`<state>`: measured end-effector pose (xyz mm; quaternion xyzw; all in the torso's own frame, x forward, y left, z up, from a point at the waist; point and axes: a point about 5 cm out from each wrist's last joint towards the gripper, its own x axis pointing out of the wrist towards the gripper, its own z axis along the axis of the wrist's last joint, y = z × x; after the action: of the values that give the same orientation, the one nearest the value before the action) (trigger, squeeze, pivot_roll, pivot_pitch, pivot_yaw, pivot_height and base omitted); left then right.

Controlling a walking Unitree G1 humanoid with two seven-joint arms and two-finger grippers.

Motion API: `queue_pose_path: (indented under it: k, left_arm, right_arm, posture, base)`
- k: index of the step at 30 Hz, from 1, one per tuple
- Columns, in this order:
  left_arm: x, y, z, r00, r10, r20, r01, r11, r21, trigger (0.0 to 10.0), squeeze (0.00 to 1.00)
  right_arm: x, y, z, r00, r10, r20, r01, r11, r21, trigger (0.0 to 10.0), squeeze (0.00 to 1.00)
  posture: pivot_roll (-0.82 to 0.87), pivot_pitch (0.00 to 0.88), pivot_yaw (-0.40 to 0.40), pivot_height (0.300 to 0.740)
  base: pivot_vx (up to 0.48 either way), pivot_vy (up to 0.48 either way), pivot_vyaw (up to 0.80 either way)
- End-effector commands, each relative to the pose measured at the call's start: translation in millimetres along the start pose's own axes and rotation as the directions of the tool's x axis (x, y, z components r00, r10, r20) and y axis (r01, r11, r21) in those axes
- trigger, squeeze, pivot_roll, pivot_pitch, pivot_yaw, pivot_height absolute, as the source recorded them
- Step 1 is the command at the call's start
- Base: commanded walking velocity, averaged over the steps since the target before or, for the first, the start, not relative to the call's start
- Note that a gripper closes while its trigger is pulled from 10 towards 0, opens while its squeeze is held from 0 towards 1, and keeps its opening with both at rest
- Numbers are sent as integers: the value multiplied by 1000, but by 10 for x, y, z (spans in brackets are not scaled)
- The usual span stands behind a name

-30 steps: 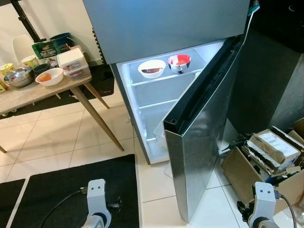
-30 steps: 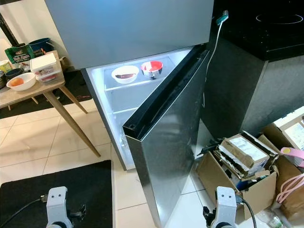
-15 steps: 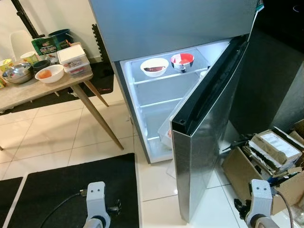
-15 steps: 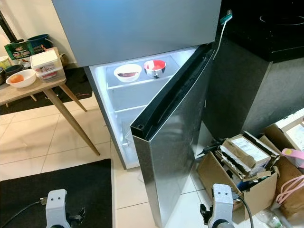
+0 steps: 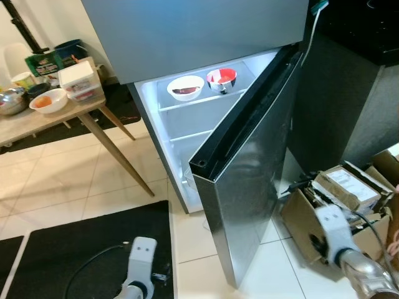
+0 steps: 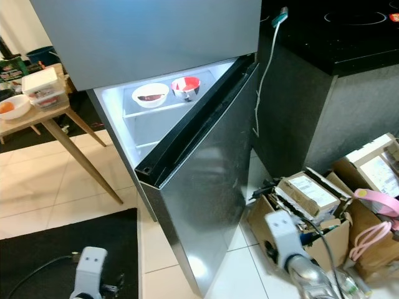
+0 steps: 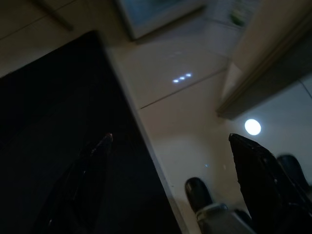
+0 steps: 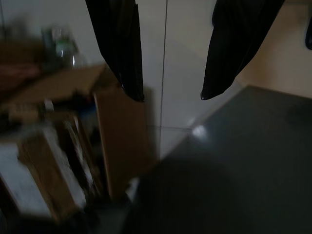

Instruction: Restocking fridge

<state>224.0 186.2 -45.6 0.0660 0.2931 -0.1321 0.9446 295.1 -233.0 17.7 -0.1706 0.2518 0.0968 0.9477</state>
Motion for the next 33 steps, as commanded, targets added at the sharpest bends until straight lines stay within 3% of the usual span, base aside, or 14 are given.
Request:
queue_pose_path:
  k: [1, 6, 11, 17, 20, 22, 24, 26, 27, 29, 30, 32, 33]
  left_arm:
    - [-12, -37, -4, 996, -92, -10, 92, 991, 99, 10000, 0]
    - [36, -198, 133, 961, -276, 1, 266, 927, 263, 10000, 0]
    - [53, -237, 181, 948, -318, -2, 302, 899, 316, 10000, 0]
    - [199, -463, 490, 888, -460, -12, 420, 798, 432, 10000, 0]
    - [259, -612, 673, 851, -525, 1, 461, 749, 476, 10000, 0]
    - [267, -632, 699, 847, -531, 3, 464, 743, 482, 10000, 0]
    - [283, -652, 749, 851, -525, 20, 448, 746, 493, 10000, 0]
    - [283, -652, 749, 851, -525, 20, 448, 746, 493, 10000, 0]
    - [306, -511, 686, 920, -391, 26, 337, 824, 455, 10000, 0]
    - [306, -390, 615, 959, -282, 19, 248, 872, 423, 10000, 0]
    - [290, -298, 546, 977, -212, 14, 192, 910, 367, 10000, 0]
    - [260, -182, 451, 992, -128, 0, 123, 950, 286, 10000, 0]
    - [188, -58, 291, 999, -40, -20, 44, 980, 194, 10000, 0]
  right_arm:
    - [-7, 85, -105, 998, 38, -56, -39, 999, -23, 10000, 0]
    - [-90, 129, -340, 987, 85, -134, -89, 996, -25, 10000, 0]
    - [-143, 111, -449, 983, 84, -166, -89, 996, -22, 10000, 0]
    - [-324, 1, -794, 952, 8, -306, -18, 999, -32, 10000, 0]
    - [-343, -91, -791, 954, -63, -293, 69, 998, 11, 10000, 0]
    - [-342, -105, -781, 956, -74, -285, 84, 996, 22, 10000, 0]
    - [-279, -114, -628, 976, -104, -190, 125, 987, 103, 10000, 0]
    - [-279, -114, -628, 976, -104, -190, 125, 987, 103, 10000, 0]
    - [-181, -81, -396, 990, -121, -75, 135, 965, 224, 0, 0]
    - [-135, -54, -285, 992, -122, -30, 126, 955, 270, 0, 0]
    - [-103, -28, -221, 993, -117, -14, 116, 954, 276, 0, 0]
    - [-61, 10, -140, 994, -111, -1, 107, 955, 278, 275, 0]
    - [8, 96, -18, 997, -76, 17, 68, 956, 285, 10000, 0]
  posture:
    - [-70, 115, 111, 740]
    - [-77, 115, 115, 740]
    - [-80, 115, 117, 740]
    - [-94, 121, 127, 740]
    - [-103, 124, 139, 740]
    - [-103, 124, 139, 740]
    - [-111, 122, 153, 740]
    - [-111, 122, 153, 740]
    - [-109, 120, 153, 740]
    - [-109, 119, 152, 740]
    - [-109, 118, 151, 740]
    - [-109, 118, 151, 740]
    - [-100, 114, 131, 740]
  base:
    - [0, 0, 0]
    - [0, 0, 0]
    - [0, 0, 0]
    - [0, 0, 0]
    - [0, 0, 0]
    - [0, 0, 0]
    - [0, 0, 0]
    - [0, 0, 0]
    - [0, 0, 0]
    - [0, 0, 0]
    - [0, 0, 0]
    - [0, 0, 0]
    - [0, 0, 0]
